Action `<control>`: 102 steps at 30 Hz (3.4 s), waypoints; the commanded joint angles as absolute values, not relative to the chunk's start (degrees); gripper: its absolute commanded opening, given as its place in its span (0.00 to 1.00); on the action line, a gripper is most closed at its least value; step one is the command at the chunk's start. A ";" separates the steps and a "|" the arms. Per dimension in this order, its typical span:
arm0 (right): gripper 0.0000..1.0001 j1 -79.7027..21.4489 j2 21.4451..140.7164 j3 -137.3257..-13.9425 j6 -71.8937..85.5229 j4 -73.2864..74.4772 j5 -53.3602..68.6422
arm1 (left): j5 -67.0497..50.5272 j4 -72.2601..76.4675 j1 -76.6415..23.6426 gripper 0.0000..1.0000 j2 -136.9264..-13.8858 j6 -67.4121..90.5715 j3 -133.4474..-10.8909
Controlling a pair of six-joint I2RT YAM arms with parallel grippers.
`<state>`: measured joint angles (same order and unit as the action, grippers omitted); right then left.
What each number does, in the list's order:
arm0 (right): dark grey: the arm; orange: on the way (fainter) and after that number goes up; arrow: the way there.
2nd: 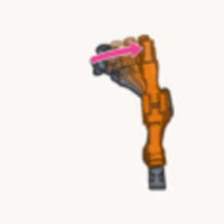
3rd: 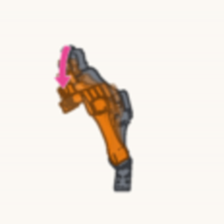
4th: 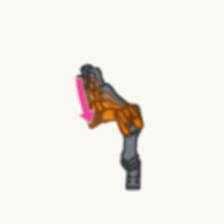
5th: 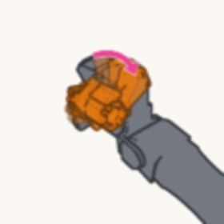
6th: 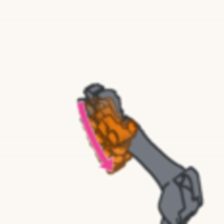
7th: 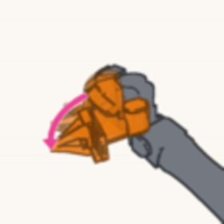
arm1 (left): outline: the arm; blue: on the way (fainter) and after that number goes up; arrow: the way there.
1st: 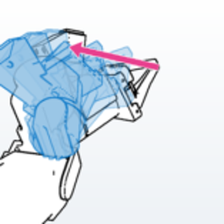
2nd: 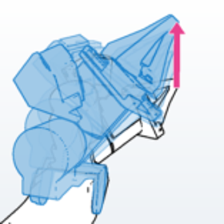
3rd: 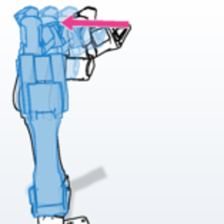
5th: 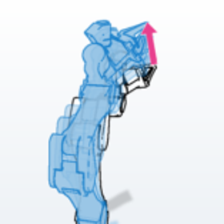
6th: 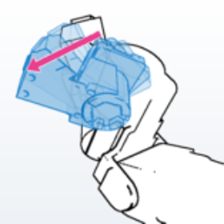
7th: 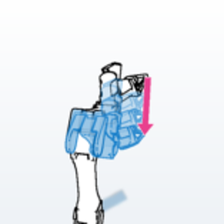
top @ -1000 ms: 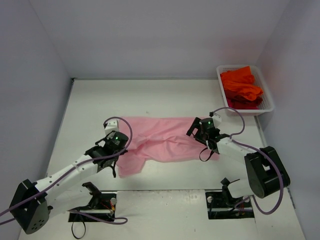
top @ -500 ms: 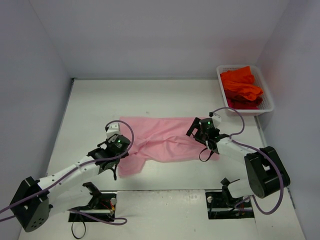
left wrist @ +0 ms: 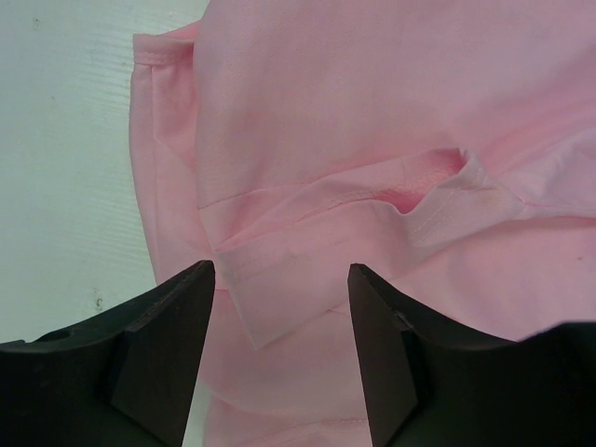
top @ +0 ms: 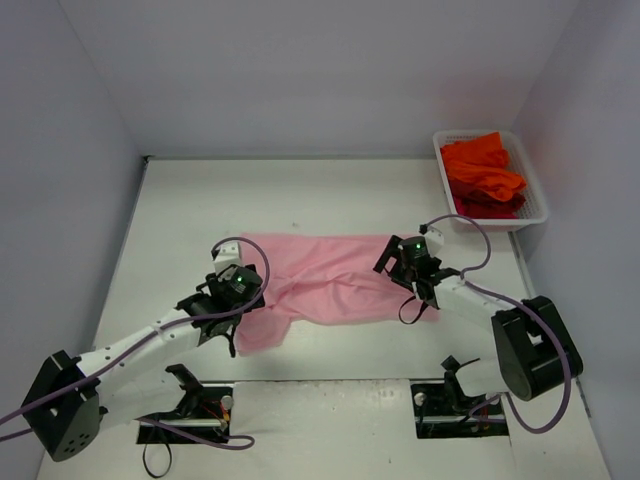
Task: Fold and stack the t-shirts
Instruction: Fold the tshirt
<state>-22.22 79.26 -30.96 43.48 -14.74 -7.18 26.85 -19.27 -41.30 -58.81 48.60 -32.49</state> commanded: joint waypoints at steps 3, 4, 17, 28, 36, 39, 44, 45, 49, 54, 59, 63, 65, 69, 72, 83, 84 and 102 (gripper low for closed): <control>0.93 -22.76 74.62 -32.08 43.77 -12.31 -11.51 | 28.21 -16.61 -41.66 0.55 -58.89 47.90 -35.59; 0.93 -22.68 74.36 -31.91 43.86 -12.13 -11.60 | 28.30 -16.18 -41.66 0.55 -58.97 47.55 -35.77; 0.93 -22.68 73.92 -30.24 45.09 -11.95 -12.57 | 23.56 -3.00 -41.66 0.55 -76.36 44.83 -45.79; 0.92 -22.76 74.53 -29.71 47.11 -11.69 -13.01 | 21.80 0.95 -41.57 0.55 -82.78 44.91 -48.60; 0.93 -22.76 76.90 -31.73 48.25 -9.14 -13.18 | 20.22 3.08 -41.49 0.55 -90.87 47.02 -48.86; 0.93 -22.85 76.12 -31.99 48.51 -8.96 -13.36 | 19.51 3.34 -40.96 0.55 -93.77 47.11 -50.18; 0.93 -22.85 76.11 -32.26 48.52 -8.44 -13.62 | 17.84 3.52 -38.68 0.54 -95.62 46.67 -51.24; 0.93 -22.76 76.20 -32.26 48.60 -8.35 -13.62 | 17.67 3.52 -38.24 0.55 -95.71 46.67 -51.15; 0.94 -22.94 76.82 -32.52 48.69 -7.91 -13.88 | 17.14 3.69 -35.87 0.55 -95.01 46.23 -49.93; 0.94 -22.85 76.38 -33.31 49.04 -6.77 -15.55 | 15.82 5.27 -33.49 0.55 -93.08 46.32 -46.59; 0.94 -23.55 76.12 -34.89 48.96 -4.05 -18.89 | 15.91 5.36 -32.61 0.55 -91.76 45.62 -44.39; 0.94 -23.91 75.68 -35.51 48.78 -3.16 -20.56 | 15.73 5.45 -31.91 0.55 -90.36 45.35 -43.51; 0.94 -23.99 75.50 -35.95 48.78 -2.90 -20.39 | 15.73 5.45 -31.82 0.55 -89.91 45.09 -43.16; 0.95 -27.06 75.32 -38.14 48.69 -2.90 -20.83 | 15.73 5.36 -31.73 0.55 -89.21 45.00 -42.98; 0.95 -31.44 77.42 -41.39 48.69 -2.99 -21.71 | 15.73 5.62 -31.73 0.55 -89.47 45.18 -42.89; 0.95 -38.40 85.43 -42.98 53.78 -3.51 -21.01 | 16.17 4.92 -31.73 0.55 -88.42 44.74 -43.06; 0.95 -38.67 85.43 -42.20 54.22 -3.69 -21.09 | 16.17 4.92 -31.73 0.55 -88.42 44.65 -43.07; 0.95 -38.93 86.57 -35.60 58.54 -4.92 -23.11 | 16.00 3.34 -29.88 0.55 -84.64 43.51 -40.96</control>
<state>-38.74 86.50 -38.00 55.81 -7.05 -21.30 15.66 3.53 -30.61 -87.64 44.73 -40.58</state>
